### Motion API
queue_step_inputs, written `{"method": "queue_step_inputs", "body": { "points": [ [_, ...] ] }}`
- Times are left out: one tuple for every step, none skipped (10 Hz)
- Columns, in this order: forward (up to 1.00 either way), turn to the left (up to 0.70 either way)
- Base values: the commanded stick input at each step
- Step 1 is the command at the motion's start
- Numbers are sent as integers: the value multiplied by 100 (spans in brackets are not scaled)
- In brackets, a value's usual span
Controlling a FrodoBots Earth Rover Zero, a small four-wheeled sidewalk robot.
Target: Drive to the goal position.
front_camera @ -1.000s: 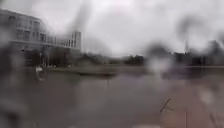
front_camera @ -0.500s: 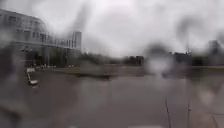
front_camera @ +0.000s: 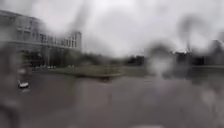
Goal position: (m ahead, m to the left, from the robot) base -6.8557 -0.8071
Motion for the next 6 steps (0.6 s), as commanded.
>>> {"method": "queue_step_inputs", "body": {
  "points": [
    [100, 21],
    [100, 2],
    [100, 0],
    [100, 2],
    [100, 14],
    [100, 40]
  ]
}}
